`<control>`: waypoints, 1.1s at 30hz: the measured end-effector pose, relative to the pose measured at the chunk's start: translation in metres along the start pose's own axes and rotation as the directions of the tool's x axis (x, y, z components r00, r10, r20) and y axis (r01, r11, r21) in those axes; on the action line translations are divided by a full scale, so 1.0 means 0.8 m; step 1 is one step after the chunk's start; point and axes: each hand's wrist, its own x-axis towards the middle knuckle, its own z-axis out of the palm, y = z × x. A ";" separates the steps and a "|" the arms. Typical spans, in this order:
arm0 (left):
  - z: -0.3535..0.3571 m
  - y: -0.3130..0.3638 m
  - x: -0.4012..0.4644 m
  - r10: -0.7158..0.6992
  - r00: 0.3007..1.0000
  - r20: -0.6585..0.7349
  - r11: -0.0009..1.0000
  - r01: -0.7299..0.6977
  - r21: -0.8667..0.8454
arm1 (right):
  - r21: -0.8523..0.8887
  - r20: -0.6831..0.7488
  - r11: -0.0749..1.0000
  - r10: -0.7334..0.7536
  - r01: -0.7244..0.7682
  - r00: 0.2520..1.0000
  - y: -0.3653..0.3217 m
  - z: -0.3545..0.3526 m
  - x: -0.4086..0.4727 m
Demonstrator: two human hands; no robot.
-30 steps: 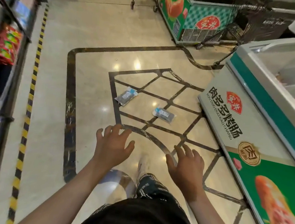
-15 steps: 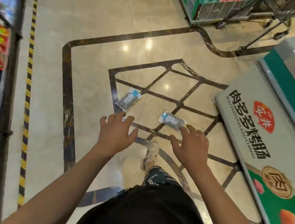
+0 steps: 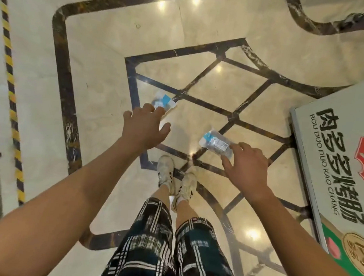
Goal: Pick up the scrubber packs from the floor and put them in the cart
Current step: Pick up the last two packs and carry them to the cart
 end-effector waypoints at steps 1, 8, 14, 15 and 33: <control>0.026 -0.005 0.034 -0.004 1.000 0.028 1.000 0.003 0.015 | -0.003 0.016 1.000 0.001 -0.001 1.000 0.004 0.022 0.028; 0.289 -0.061 0.268 -0.040 0.980 0.194 0.998 0.031 0.053 | 0.021 0.190 0.996 0.085 -0.090 0.978 0.059 0.281 0.236; 0.500 -0.132 0.439 -0.153 0.955 0.254 0.987 0.161 -0.011 | 0.024 0.312 0.977 0.193 -0.211 0.930 0.118 0.515 0.399; 0.525 -0.146 0.464 -0.172 0.949 0.264 0.982 0.185 -0.024 | 0.014 0.311 0.976 0.203 -0.218 0.928 0.129 0.542 0.422; 0.579 -0.181 0.429 -0.257 0.864 0.433 0.407 0.503 -0.762 | 0.407 0.456 0.808 0.225 -0.427 0.861 0.105 0.579 0.410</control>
